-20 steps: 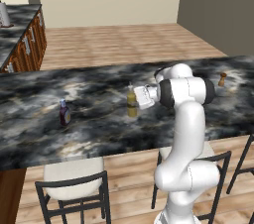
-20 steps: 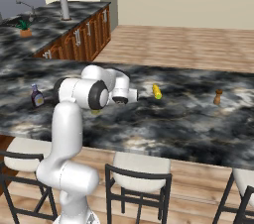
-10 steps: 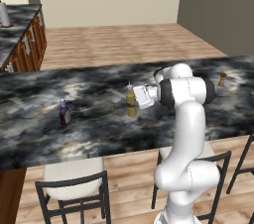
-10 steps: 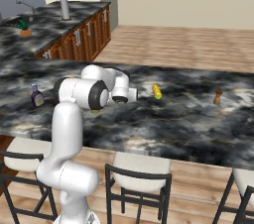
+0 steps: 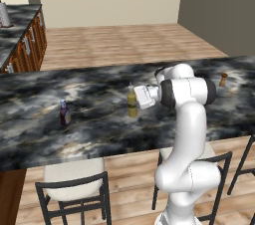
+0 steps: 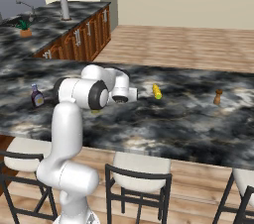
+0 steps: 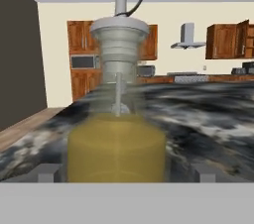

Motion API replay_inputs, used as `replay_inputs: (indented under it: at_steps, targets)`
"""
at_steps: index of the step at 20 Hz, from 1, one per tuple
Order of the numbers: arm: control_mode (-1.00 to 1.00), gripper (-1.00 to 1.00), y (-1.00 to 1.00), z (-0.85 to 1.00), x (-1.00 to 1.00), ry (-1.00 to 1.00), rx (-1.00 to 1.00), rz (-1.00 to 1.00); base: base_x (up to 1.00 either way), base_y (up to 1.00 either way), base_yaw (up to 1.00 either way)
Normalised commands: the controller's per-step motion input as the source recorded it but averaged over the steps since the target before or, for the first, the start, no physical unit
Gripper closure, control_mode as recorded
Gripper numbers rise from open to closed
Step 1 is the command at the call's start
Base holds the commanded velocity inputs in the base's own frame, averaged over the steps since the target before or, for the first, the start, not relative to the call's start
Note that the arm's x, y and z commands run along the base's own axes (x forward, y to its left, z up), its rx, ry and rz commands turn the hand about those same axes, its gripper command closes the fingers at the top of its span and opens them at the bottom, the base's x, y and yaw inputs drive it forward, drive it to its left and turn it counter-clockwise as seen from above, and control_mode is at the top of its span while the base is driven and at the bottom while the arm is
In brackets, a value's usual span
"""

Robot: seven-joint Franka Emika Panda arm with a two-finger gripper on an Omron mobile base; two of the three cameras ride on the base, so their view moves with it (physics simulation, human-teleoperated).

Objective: Move the condiment bottle and oil and vinegar bottle from the cabinet to the dining counter.

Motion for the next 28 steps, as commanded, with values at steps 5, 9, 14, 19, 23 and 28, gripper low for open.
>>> replay_inputs:
  at_steps: [5, 9, 14, 19, 23, 28]
  targets:
    - [-1.00, -1.00, -0.07, 0.06, -0.07, 0.00, 0.01, 0.00, 0.00, 0.00, 0.00]
    - [-1.00, -1.00, -0.12, 0.03, -0.06, 0.00, 0.01, 0.00, 0.00, 0.00, 0.00]
    - [-1.00, -1.00, -0.11, 0.12, -0.01, 0.00, 0.00, 0.00, 0.00, 0.00, 0.00]
    - [-1.00, -1.00, -0.15, 0.15, 0.00, 0.00, 0.00, 0.00, 0.00, 0.00, 0.00]
    - [-1.00, -1.00, -0.20, 0.13, -0.03, 0.00, 0.00, -0.01, 0.00, 0.00, 0.00]
    - [-1.00, -1.00, -0.10, 0.07, -0.28, -0.04, 0.00, -0.03, 0.00, 0.00, 0.00]
